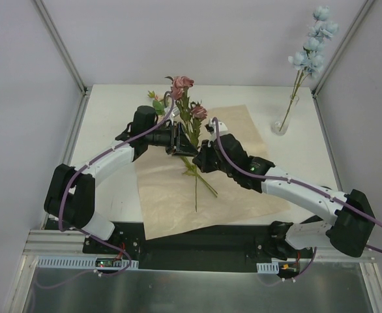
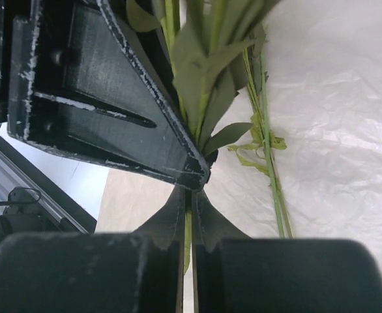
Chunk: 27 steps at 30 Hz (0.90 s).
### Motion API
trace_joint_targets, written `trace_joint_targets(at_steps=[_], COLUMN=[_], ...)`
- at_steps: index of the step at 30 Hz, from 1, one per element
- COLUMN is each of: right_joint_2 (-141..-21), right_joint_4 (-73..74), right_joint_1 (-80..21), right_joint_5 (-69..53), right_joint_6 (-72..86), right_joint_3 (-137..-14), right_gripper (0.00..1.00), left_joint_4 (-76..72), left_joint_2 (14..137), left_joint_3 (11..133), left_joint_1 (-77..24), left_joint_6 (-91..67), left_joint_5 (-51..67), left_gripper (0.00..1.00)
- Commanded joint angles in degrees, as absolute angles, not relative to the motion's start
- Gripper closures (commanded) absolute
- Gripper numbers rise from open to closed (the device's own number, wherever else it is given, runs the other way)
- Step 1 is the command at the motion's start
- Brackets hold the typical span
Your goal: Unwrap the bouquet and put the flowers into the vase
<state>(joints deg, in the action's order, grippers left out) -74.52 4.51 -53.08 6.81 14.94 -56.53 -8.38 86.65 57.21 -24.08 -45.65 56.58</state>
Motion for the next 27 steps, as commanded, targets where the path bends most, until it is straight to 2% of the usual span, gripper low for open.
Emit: trace_joint_targets(at_steps=[1, 2, 4, 5, 6, 7, 10, 11, 17, 20, 27], right_joint_2=[-72.5, -72.2, -71.9, -71.3, -70.8, -70.4, -67.5, -65.2, -56.5, -54.6, -56.5], right_joint_4=[0.5, 0.4, 1.0, 1.6, 2.4, 3.9, 8.0, 9.1, 15.2, 15.8, 21.1], right_joint_1=[-54.7, -54.9, -55.5, -55.5, -55.5, -55.5, -55.5, -55.5, -53.7, -51.8, -51.0], right_joint_5=[9.1, 9.0, 9.0, 9.1, 9.4, 9.5, 10.2, 10.8, 12.5, 11.0, 15.5], right_joint_6=[16.9, 17.0, 17.0, 17.0, 17.1, 17.1, 16.2, 16.1, 17.0, 21.1, 25.7], right_joint_3=[-55.7, -55.5, -54.8, -54.7, -54.6, -54.3, -54.3, -54.2, -54.9, -55.3, -60.0], right_gripper=[0.99, 0.99, 0.99, 0.97, 0.95, 0.93, 0.74, 0.65, 0.41, 0.35, 0.35], left_joint_4=[-10.7, -10.7, -10.7, -10.7, -10.7, -10.8, -10.7, -10.7, -10.5, -8.4, -4.7], left_joint_2=[86.7, 86.5, 86.1, 85.9, 85.7, 85.6, 85.1, 84.8, 85.2, 85.2, 86.0], left_joint_3=[57.5, 57.7, 57.7, 57.7, 57.7, 57.7, 57.9, 58.1, 60.1, 61.3, 62.8], left_joint_1=[-24.9, -24.9, -25.0, -25.0, -25.0, -25.1, -25.7, -26.0, -30.3, -32.9, -37.1], left_joint_6=[-44.7, -44.5, -43.9, -43.6, -43.4, -43.3, -42.2, -41.9, -39.5, -37.0, -33.0], left_joint_5=[58.4, 58.4, 58.3, 58.3, 58.1, 58.0, 58.3, 58.3, 61.9, 62.2, 61.8], left_gripper=[0.71, 0.78, 0.86, 0.99, 1.0, 1.0, 1.0, 1.0, 1.0, 1.0, 1.0])
